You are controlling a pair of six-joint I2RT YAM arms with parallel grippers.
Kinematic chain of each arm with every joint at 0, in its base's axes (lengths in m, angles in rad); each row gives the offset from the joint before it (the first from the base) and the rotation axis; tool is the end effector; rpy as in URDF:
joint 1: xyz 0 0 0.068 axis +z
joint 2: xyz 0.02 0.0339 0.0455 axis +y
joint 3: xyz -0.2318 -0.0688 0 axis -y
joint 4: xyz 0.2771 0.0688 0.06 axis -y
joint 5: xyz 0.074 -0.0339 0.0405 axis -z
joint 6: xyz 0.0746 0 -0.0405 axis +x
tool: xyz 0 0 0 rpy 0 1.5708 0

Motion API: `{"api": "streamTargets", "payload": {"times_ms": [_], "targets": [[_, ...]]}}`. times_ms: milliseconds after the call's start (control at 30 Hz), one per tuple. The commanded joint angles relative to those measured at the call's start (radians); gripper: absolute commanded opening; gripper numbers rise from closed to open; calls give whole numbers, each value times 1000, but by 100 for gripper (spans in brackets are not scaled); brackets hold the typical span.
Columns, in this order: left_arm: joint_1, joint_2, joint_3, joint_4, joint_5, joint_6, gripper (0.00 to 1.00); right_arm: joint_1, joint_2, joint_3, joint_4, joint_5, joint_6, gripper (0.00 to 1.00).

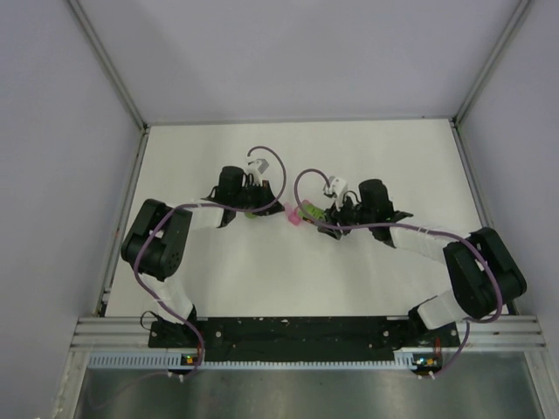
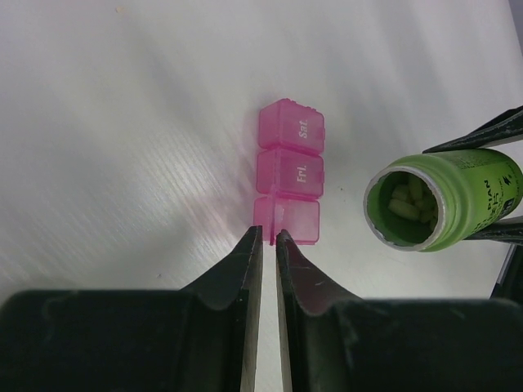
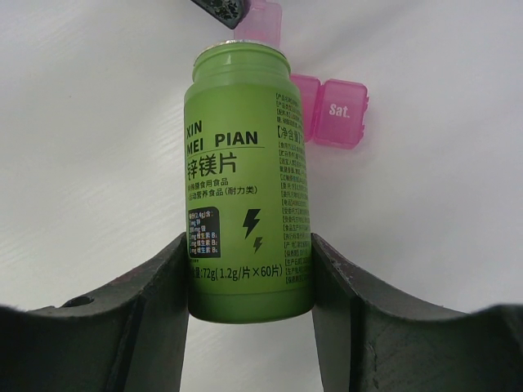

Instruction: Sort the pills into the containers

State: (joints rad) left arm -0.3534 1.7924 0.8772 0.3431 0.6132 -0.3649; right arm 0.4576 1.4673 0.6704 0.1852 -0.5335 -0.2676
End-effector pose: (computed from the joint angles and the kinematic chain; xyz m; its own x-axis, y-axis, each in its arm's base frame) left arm 0.3613 -0.1790 0.0835 -0.7375 -0.0390 -0.6742 0.5072 0.6272 -0.5911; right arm 0.2935 0.1868 0.1084 -0.2975 -0.4003 -0.8668 -0.8633 0.5005 0.0652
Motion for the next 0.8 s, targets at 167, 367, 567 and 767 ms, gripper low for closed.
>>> {"api": "streamTargets", "payload": {"times_ms": [167, 367, 567, 767], "targets": [[-2, 12, 40, 28, 33, -5, 17, 32, 28, 80, -9, 10, -31, 0], [-4, 16, 45, 31, 37, -6, 17, 36, 45, 97, -21, 15, -33, 0], [-4, 22, 51, 33, 40, -6, 16, 41, 59, 109, -29, 21, -35, 0], [-4, 24, 49, 30, 37, -5, 15, 46, 65, 118, -39, 21, -38, 0]]}}
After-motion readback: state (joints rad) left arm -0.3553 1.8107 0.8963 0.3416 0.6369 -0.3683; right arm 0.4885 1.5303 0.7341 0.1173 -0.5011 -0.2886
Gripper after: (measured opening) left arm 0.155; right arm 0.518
